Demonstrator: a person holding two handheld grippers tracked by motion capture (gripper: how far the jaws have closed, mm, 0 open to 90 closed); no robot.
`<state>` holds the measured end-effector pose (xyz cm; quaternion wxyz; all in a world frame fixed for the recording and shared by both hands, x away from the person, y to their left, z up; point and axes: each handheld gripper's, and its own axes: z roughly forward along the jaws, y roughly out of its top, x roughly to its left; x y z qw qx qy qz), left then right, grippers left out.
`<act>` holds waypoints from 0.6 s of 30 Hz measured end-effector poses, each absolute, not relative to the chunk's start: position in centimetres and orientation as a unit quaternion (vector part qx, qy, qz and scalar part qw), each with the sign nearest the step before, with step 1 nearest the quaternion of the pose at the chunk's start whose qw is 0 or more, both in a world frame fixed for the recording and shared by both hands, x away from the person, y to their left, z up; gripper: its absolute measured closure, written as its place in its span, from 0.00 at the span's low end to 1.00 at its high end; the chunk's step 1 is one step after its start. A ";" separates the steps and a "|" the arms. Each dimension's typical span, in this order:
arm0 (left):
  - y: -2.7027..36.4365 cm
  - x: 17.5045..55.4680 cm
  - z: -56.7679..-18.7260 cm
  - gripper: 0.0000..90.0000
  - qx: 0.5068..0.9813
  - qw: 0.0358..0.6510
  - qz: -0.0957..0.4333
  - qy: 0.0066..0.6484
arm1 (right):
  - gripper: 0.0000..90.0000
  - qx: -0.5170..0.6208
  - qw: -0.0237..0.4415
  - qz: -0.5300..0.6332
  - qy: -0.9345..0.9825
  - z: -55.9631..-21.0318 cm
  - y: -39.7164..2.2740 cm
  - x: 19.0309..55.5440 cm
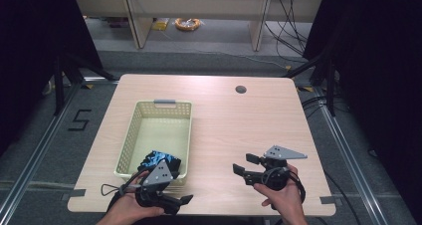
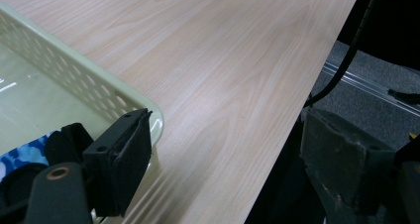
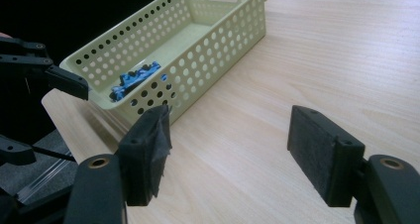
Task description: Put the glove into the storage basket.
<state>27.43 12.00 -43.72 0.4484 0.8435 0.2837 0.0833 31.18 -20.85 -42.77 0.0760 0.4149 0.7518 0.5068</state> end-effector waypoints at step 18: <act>11.1 26.0 -45.8 0.22 0.852 0.445 0.084 0.262 | 0.29 0.416 0.072 0.509 0.751 -44.8 -21.7 30.1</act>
